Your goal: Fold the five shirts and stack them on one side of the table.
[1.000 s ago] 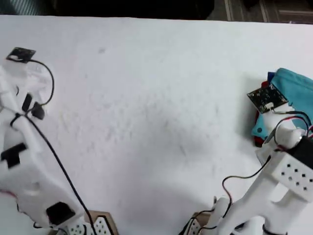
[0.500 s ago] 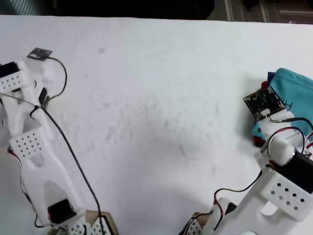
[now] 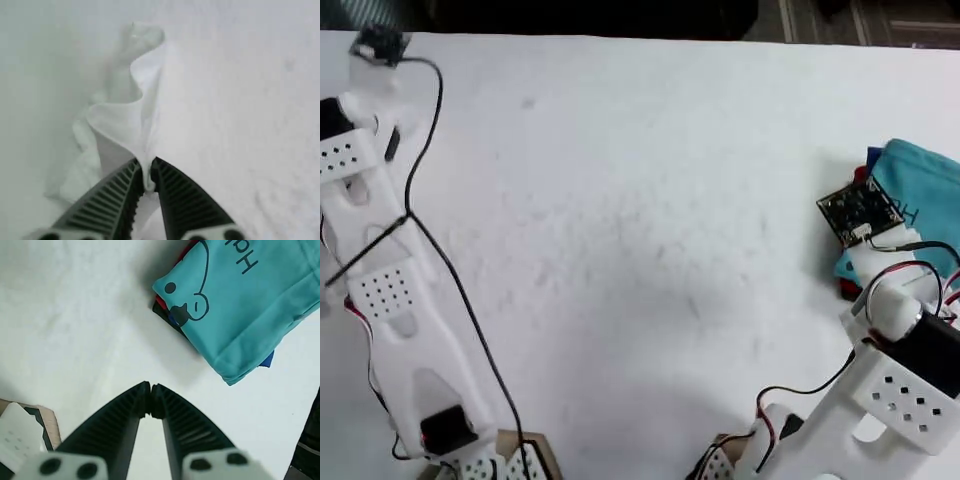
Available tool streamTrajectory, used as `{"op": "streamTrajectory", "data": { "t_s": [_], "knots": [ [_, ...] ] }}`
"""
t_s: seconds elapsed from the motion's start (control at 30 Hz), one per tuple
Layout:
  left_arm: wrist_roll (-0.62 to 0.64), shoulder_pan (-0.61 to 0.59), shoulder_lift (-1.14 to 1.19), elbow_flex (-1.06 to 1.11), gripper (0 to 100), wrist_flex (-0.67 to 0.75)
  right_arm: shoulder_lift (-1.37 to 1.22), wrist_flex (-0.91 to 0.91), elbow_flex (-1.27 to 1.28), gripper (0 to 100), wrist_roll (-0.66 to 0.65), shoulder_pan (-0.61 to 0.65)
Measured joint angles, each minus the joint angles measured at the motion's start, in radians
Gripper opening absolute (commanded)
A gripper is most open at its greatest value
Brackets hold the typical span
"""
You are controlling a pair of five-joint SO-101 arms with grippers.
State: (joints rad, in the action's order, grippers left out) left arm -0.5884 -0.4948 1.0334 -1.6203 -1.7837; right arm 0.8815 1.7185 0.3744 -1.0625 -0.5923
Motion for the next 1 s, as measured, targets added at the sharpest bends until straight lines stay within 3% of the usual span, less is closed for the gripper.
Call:
{"op": "streamTrajectory", "data": {
  "t_s": [0.3,0.6,1.0],
  "knots": [
    [0.0,0.181,-0.324,0.0,2,0.0,0.0,0.0,0.0,1.8,0.0,0.0],
    [0.0,0.468,-0.634,-0.002,2,-0.002,0.0,0.0,0.0,1.8,0.0,0.0],
    [0.0,0.781,-0.712,0.077,2,-0.002,0.0,0.0,0.0,1.8,0.0,0.0]
  ]
}}
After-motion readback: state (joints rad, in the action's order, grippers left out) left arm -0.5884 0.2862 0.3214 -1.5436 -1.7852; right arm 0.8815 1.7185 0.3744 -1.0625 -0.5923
